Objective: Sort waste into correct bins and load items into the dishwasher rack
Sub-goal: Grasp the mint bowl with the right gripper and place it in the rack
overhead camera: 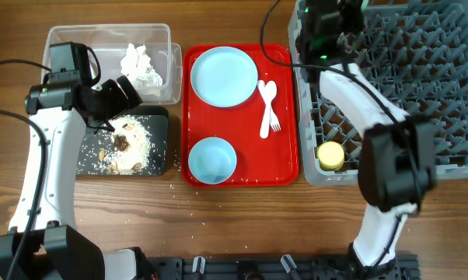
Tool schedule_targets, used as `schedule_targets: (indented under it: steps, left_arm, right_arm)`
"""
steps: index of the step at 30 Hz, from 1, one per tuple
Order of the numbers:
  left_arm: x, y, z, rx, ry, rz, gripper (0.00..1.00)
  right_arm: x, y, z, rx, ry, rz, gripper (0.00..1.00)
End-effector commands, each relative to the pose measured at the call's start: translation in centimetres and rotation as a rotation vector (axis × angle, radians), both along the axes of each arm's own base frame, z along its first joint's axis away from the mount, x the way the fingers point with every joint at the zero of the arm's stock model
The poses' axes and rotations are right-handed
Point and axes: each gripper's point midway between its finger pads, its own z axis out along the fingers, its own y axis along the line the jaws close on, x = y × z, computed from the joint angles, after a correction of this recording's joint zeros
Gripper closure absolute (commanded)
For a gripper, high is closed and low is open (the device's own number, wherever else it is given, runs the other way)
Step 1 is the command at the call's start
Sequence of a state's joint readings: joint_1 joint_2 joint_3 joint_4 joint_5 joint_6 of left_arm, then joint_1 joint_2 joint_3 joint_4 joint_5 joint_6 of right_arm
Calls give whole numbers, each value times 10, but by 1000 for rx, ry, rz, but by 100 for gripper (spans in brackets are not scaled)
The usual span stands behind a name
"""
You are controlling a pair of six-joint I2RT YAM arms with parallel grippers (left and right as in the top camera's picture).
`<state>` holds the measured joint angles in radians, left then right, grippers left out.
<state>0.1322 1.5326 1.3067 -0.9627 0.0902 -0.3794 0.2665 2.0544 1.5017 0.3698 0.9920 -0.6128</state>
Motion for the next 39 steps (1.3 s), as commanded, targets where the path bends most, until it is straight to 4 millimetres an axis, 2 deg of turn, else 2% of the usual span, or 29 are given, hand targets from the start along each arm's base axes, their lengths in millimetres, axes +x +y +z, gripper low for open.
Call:
schedule_targets:
  steps: [1, 4, 7, 10, 11, 12, 14, 19, 21, 24, 29, 31, 32, 34, 36, 38, 39]
  left_arm:
    - [2, 3, 4, 9, -12, 4, 0]
    - [2, 3, 4, 9, -12, 4, 0]
    - [2, 3, 4, 9, -12, 4, 0]
    - [2, 3, 4, 9, -12, 4, 0]
    - [2, 3, 4, 9, -12, 4, 0]
    - [2, 3, 4, 9, -12, 4, 0]
    - [2, 3, 4, 9, -12, 4, 0]
    - [2, 3, 4, 9, -12, 4, 0]
    - [2, 3, 4, 9, -12, 4, 0]
    - [2, 3, 4, 9, -12, 4, 0]
    - [2, 3, 4, 9, -12, 4, 0]
    - [2, 3, 4, 9, -11, 4, 0]
    - [2, 3, 4, 9, -12, 4, 0]
    - [2, 3, 4, 9, -12, 4, 0]
    - [2, 3, 4, 9, -12, 4, 0]
    - [2, 3, 4, 9, -12, 4, 0]
    - [2, 3, 4, 9, -12, 4, 0]
  right_arm:
    - [10, 2, -43, -171, 187, 1, 96]
    - [11, 3, -72, -187, 249, 4, 96]
    - [9, 13, -77, -189, 257, 17, 96]
    - [7, 32, -77, -195, 254, 44, 95]
    - [6, 38, -76, -198, 252, 49, 89]
    - [3, 46, -75, -204, 251, 49, 76]
    - [0, 55, -74, -210, 248, 51, 60]
    - [-5, 69, -69, -216, 239, 58, 20]
    - [-6, 74, -61, -205, 217, 66, 9]
    - [-7, 76, -37, -178, 149, 67, 0]
    - [-18, 73, 24, -34, -48, 68, 0]
    - [-24, 80, 35, 24, -59, 114, 0]
    - [-28, 90, 33, 76, -34, 170, 0]
    - [-43, 129, 8, 295, 84, 352, 0]
    - [-85, 191, -29, 683, 308, 567, 0]
    - [-140, 241, -51, 1055, 568, 680, 0]
    - [-159, 255, -61, 1189, 664, 674, 0]
